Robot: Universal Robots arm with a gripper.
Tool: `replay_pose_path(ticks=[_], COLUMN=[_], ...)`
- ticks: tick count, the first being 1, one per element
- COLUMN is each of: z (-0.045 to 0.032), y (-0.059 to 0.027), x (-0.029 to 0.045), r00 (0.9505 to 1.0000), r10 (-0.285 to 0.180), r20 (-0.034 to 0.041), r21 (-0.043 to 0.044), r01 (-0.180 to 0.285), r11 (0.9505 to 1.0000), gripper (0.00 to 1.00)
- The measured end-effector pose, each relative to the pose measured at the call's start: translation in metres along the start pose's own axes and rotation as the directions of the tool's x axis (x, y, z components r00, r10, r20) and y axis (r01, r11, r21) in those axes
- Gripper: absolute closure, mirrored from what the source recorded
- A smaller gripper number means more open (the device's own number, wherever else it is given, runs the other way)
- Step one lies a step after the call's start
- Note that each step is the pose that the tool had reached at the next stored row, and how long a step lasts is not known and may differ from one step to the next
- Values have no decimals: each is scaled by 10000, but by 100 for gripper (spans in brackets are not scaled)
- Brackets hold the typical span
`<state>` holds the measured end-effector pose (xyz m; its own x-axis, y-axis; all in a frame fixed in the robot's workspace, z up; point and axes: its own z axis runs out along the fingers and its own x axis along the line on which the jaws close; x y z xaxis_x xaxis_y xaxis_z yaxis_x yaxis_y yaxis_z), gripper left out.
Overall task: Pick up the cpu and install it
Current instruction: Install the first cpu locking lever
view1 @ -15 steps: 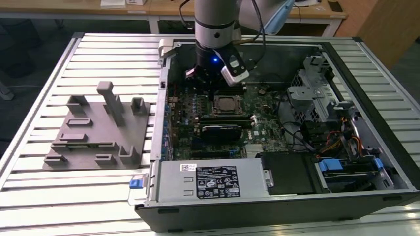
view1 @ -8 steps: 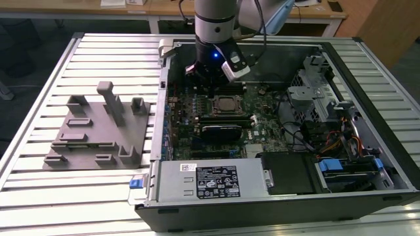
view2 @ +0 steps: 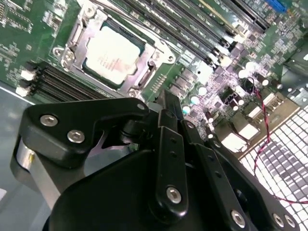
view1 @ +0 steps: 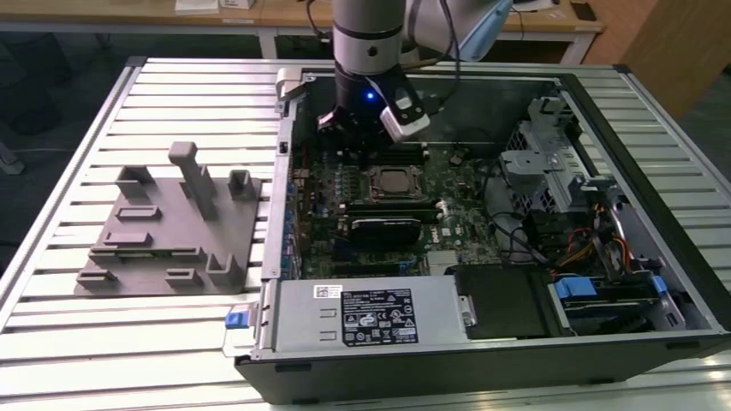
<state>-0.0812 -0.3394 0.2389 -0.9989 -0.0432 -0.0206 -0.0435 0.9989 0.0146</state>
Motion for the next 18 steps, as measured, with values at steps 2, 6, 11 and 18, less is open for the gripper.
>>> replay_pose_path(ticks=[2,6,11,18], z=[0,-1,-2,-2], y=[1,-1,-2,-5], x=[20,41,72,100], r00=[10000,10000,10000,10000], r10=[2,13,27,47], r20=[7,27,47,63], r21=[-155,-671,-1206,-1968], r01=[-2,-11,-21,-33], r11=[9999,9977,9927,9804], gripper=[89,89,89,89])
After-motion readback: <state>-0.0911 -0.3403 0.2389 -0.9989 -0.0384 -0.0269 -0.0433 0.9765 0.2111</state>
